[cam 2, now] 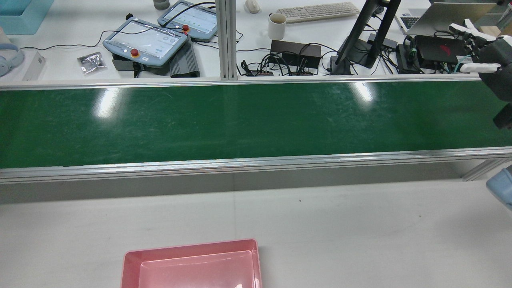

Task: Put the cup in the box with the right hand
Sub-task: 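Move the right hand down toward the green conveyor belt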

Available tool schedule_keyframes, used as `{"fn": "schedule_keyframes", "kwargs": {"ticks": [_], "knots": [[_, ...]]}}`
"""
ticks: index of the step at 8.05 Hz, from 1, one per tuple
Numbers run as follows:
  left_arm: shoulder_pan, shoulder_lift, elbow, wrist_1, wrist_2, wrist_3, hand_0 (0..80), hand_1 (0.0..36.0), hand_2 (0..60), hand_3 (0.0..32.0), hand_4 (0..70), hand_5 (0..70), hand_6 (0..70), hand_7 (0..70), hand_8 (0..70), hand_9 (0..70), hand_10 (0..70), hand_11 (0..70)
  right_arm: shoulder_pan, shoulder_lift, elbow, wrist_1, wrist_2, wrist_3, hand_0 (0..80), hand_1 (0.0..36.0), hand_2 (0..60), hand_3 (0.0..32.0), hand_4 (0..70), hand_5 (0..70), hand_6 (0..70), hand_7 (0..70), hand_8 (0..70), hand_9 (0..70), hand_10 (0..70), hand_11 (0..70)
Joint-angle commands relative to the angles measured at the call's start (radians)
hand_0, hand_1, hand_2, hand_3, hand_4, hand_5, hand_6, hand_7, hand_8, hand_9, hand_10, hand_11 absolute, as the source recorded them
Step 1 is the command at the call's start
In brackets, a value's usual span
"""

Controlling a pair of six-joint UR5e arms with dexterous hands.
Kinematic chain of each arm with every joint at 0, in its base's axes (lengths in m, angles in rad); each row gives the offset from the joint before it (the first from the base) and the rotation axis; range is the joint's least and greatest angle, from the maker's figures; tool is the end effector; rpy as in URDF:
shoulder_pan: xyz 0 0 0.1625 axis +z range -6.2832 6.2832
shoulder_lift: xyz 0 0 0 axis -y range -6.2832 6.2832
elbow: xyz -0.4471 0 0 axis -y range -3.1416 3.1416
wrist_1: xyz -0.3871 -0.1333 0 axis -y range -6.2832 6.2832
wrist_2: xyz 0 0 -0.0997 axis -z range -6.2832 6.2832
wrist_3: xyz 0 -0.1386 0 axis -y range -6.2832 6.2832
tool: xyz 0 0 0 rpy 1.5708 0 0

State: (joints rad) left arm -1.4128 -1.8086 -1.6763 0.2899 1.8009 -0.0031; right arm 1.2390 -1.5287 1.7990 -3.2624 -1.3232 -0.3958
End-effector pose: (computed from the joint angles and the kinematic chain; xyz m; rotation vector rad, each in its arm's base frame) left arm -0.0045 -0.6183 0.5591 -0.3959 2.0625 -1.9544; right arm -0.0176 -0.5646 0.5844 0.3016 -2.1610 1.8411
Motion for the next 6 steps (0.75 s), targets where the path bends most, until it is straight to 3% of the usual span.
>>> {"fn": "schedule_keyframes", "kwargs": {"ticks": [1, 6], "knots": [[0.000, 0.000, 0.001, 0.000, 0.000, 0.000, 0.0, 0.0, 0.0, 0.0, 0.0, 0.0, 0.0, 0.0, 0.0, 0.0, 0.0, 0.0, -0.033, 0.007, 0.008, 0.001, 0.005, -0.018, 48.5, 13.7, 0.0, 0.0, 0.0, 4.3, 0.0, 0.0, 0.0, 0.0, 0.0, 0.0], [0.000, 0.000, 0.001, 0.000, 0.000, 0.000, 0.0, 0.0, 0.0, 0.0, 0.0, 0.0, 0.0, 0.0, 0.0, 0.0, 0.0, 0.0, -0.035, 0.005, 0.022, 0.000, 0.004, -0.009, 49.0, 15.5, 1.2, 0.0, 0.0, 4.2, 0.0, 0.0, 0.0, 0.0, 0.0, 0.0]]}}
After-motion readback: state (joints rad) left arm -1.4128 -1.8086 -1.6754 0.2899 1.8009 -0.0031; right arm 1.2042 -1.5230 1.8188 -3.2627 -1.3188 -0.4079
